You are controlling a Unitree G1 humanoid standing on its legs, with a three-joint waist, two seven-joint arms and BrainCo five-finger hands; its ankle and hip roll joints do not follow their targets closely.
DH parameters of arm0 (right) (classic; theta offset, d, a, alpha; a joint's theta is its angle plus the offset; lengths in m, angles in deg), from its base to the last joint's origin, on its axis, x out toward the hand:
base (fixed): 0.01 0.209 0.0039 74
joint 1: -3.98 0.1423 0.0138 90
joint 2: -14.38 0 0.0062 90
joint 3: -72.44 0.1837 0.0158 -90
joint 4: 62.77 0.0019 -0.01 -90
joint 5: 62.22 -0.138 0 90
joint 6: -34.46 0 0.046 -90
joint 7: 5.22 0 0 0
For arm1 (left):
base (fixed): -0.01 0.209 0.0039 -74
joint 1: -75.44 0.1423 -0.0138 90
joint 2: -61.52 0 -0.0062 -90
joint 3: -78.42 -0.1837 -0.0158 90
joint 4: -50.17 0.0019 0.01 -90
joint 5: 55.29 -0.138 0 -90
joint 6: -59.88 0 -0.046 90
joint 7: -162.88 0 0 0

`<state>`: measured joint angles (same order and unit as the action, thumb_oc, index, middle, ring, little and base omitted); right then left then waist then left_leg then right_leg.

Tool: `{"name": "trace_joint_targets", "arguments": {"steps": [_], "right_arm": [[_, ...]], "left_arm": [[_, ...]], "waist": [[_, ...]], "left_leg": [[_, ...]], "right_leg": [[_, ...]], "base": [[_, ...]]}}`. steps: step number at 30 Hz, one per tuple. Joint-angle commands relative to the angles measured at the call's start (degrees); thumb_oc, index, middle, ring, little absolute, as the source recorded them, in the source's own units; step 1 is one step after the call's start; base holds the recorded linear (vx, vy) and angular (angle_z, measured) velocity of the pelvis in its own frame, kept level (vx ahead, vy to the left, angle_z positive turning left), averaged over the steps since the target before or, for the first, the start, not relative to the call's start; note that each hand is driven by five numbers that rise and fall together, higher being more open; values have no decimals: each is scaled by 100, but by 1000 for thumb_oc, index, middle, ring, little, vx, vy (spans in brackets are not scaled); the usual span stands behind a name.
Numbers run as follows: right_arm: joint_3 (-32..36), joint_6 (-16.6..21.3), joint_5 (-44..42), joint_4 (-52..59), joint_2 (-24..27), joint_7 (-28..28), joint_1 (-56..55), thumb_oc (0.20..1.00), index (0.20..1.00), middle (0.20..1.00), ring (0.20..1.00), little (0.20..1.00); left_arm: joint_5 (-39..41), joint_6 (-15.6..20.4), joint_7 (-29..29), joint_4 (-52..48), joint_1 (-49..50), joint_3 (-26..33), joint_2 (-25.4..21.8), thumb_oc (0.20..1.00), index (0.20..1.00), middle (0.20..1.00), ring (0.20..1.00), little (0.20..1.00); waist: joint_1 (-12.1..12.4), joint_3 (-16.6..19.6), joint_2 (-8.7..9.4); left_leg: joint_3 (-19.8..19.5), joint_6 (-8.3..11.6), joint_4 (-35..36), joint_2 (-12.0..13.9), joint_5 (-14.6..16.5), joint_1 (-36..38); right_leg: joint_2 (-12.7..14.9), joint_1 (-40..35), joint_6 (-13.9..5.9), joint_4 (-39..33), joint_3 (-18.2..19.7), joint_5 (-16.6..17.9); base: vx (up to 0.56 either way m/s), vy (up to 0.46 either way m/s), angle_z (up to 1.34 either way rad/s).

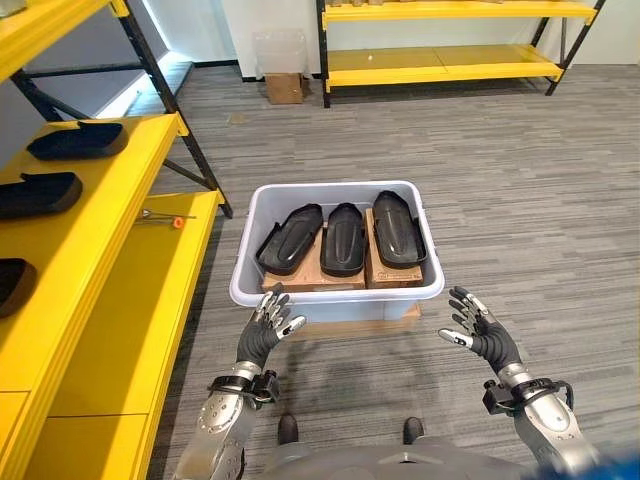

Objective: Move parts from the plastic box to the shelf.

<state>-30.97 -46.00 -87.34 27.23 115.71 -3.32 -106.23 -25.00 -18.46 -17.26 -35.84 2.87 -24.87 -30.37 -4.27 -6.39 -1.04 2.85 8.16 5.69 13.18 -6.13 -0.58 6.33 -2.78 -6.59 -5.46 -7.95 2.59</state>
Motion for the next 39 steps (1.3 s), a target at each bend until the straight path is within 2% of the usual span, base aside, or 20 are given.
{"name": "trace_joint_targets", "arguments": {"steps": [1, 11, 12, 16, 19, 22, 23, 29, 39], "right_arm": [[219, 358, -75, 282, -151, -38, 394, 1000, 1000, 1000, 1000, 1000], [63, 464, 279, 384, -9, -157, 980, 1000, 1000, 1000, 1000, 1000], [62, 556, 479, 467, 32, -312, 1437, 1000, 1000, 1000, 1000, 1000], [70, 591, 626, 374, 60, -510, 1900, 1000, 1000, 1000, 1000, 1000], [-33, 616, 724, 151, 56, -933, 2883, 1000, 1000, 1000, 1000, 1000], [-60, 605, 785, 51, 49, -1009, 3109, 1000, 1000, 1000, 1000, 1000], [-140, 577, 851, -239, 15, -1276, 3721, 1000, 1000, 1000, 1000, 1000], [-462, 474, 893, -1071, -259, -1720, 4883, 1000, 1000, 1000, 1000, 1000], [-741, 333, 668, -2600, -148, -2040, 6572, 1000, 1000, 1000, 1000, 1000]], "left_arm": [[70, 321, -69, -315, -173, 81, -348, 1000, 1000, 1000, 1000, 1000], [61, 354, -78, -458, -372, 55, -442, 1000, 1000, 1000, 1000, 1000], [75, 400, -71, -538, -517, 44, -471, 1000, 1000, 1000, 1000, 1000], [136, 440, -58, -602, -652, 26, -519, 1000, 1000, 1000, 1000, 1000], [239, 478, 5, -707, -869, -119, -612, 1000, 1000, 1000, 1000, 1000], [253, 471, 16, -725, -893, -143, -619, 1000, 1000, 1000, 1000, 1000], [350, 468, 6, -792, -946, -254, -675, 1000, 1000, 1000, 1000, 1000], [523, 458, 16, -866, -1059, -505, -784, 1000, 1000, 1000, 1000, 1000], [679, 447, 32, -989, -1297, -794, -998, 1000, 1000, 1000, 1000, 1000]], "waist": [[91, -161, 87], [144, -299, -31], [177, -347, -34], [217, -402, -33], [336, -533, -46], [362, -569, -50], [450, -669, -78], [632, -815, -129], [814, -1031, -202]], "left_leg": [[201, -59, -187, 29, 352, 379], [255, -44, -129, -7, 320, 152], [272, -39, -117, -27, 325, 96], [289, -32, -110, -57, 324, 34], [263, -15, -102, -105, 287, -150], [255, -11, -103, -109, 271, -202], [226, -1, -97, -131, 229, -323], [190, 3, -111, -152, 182, -505], [142, 15, -132, -186, 97, -777]], "right_leg": [[660, 914, -350, 940, 78, 119], [748, 1205, -387, 906, 123, 225], [781, 1268, -403, 859, 141, 279], [809, 1316, -419, 789, 151, 336], [867, 1457, -454, 702, 162, 430], [876, 1498, -451, 689, 172, 453], [899, 1588, -448, 660, 176, 495], [920, 1761, -446, 671, 185, 545], [930, 2083, -411, 822, 237, 570]], "base": [[-5, -53, -6], [-8, -6, -5], [0, 0, 0], [-9, 1, 0], [-62, 6, 1], [-53, -1, 2], [-78, -1, 3], [-57, -8, 3], [-30, -1, 0]]}}
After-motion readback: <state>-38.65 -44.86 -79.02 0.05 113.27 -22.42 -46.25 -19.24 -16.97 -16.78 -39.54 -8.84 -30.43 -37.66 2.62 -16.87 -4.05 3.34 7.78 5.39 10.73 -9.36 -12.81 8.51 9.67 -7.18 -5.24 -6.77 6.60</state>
